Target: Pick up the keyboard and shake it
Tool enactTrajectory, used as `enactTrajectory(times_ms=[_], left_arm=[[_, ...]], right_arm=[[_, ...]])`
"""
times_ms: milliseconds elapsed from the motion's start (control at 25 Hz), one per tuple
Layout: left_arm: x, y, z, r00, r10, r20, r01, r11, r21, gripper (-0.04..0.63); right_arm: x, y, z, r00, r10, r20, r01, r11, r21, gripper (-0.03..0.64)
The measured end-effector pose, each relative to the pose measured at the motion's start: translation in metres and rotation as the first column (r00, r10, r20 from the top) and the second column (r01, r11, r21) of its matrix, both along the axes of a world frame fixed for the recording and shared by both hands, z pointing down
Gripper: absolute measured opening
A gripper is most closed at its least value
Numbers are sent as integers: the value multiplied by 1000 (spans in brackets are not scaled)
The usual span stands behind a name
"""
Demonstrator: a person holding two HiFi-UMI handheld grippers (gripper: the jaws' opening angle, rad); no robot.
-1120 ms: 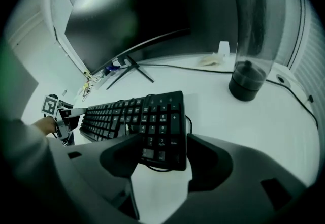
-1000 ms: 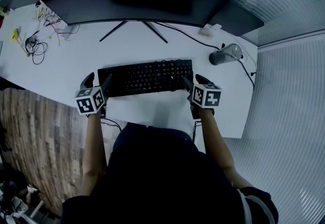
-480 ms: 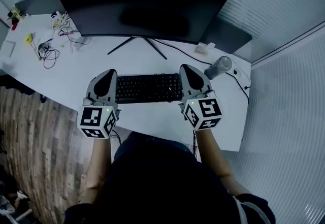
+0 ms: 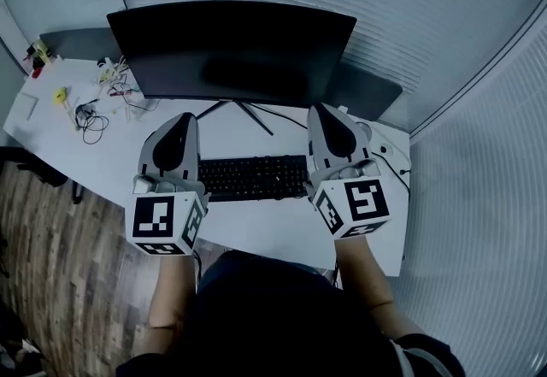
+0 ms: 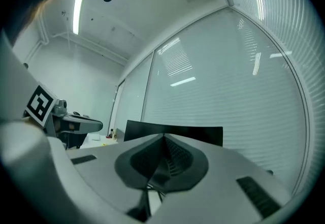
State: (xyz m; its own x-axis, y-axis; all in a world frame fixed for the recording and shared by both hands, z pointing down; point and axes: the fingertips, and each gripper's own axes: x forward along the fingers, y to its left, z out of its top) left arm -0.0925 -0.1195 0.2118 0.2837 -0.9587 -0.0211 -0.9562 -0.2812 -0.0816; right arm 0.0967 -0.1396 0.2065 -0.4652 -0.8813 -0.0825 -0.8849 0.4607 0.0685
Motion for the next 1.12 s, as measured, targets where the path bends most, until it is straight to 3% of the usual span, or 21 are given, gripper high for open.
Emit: enactTrajectory(times_ms=[200,440,1120], left_arm=[[12,8,-6,1000,-9,0,9,1000,14,24],[14,19,-3,999,-35,-5,35,999,25,25],[27,29,5,999,-51,-7,51,999,19,25]], right_arm=[[7,7,-3,999,8,-42,-7,1000,25,26],[18,11,-3,999,-1,-37,3,998,58,26],[41,15,-1,1000,-17,-6,17,999,47,26]])
